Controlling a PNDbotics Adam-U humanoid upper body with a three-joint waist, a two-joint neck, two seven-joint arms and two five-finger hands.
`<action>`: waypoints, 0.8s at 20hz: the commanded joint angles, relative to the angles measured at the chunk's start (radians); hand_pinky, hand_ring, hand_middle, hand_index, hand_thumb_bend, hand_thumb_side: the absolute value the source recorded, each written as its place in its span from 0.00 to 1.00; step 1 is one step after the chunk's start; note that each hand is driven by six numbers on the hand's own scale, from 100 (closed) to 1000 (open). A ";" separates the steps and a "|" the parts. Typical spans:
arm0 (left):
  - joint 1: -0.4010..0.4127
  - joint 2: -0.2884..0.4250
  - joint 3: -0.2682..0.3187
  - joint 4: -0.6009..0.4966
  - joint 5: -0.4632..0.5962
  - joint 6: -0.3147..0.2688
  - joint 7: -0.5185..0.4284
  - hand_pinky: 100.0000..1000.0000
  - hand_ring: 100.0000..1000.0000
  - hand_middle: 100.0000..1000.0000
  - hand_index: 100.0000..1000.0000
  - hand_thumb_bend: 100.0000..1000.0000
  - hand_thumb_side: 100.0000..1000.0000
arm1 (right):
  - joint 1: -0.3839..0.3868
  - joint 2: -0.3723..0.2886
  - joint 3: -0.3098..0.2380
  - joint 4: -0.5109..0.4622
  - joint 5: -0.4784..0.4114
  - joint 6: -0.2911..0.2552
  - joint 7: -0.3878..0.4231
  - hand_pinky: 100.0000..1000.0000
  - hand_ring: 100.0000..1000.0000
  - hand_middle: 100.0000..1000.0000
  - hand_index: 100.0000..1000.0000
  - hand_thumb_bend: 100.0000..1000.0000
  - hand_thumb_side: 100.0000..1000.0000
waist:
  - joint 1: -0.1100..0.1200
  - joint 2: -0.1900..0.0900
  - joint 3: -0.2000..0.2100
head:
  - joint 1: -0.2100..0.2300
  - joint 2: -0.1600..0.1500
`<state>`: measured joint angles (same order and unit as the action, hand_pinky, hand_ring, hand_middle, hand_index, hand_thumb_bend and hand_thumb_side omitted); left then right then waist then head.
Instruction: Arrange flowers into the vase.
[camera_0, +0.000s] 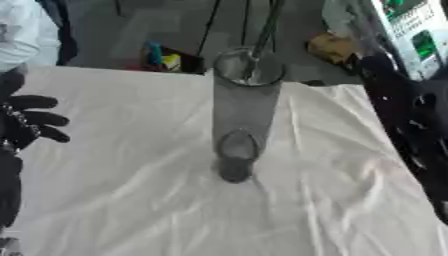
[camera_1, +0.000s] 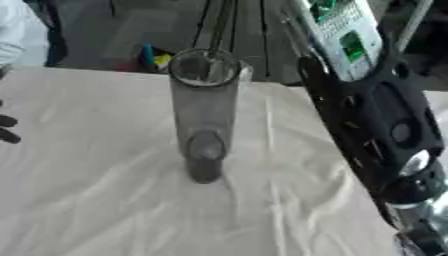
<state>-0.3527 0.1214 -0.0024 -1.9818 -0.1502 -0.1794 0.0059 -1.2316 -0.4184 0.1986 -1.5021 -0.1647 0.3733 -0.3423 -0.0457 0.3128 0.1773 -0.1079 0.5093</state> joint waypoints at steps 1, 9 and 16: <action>-0.013 0.001 -0.007 -0.018 -0.003 0.001 0.003 0.44 0.55 0.61 0.91 0.00 1.00 | -0.017 -0.012 -0.001 0.000 0.017 -0.008 0.010 0.00 0.00 0.00 0.15 0.00 0.73 | 0.000 -0.002 0.001 | -0.005 0.005; -0.015 -0.002 -0.008 -0.018 -0.004 0.001 0.003 0.44 0.55 0.61 0.91 0.00 1.00 | -0.010 -0.008 -0.001 0.012 0.026 -0.005 0.031 0.00 0.00 0.00 0.15 0.00 0.74 | 0.002 0.007 0.001 | -0.009 -0.004; -0.019 -0.003 -0.009 -0.018 -0.005 0.000 0.002 0.44 0.55 0.61 0.91 0.00 1.00 | -0.007 -0.011 -0.004 0.019 0.055 -0.017 0.066 0.00 0.00 0.00 0.16 0.00 0.75 | 0.000 0.014 0.005 | -0.009 -0.014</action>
<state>-0.3604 0.1130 -0.0025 -1.9818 -0.1513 -0.1793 0.0061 -1.2218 -0.4177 0.2036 -1.4793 -0.1218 0.3616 -0.2846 -0.0457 0.3282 0.1799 -0.1153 0.5076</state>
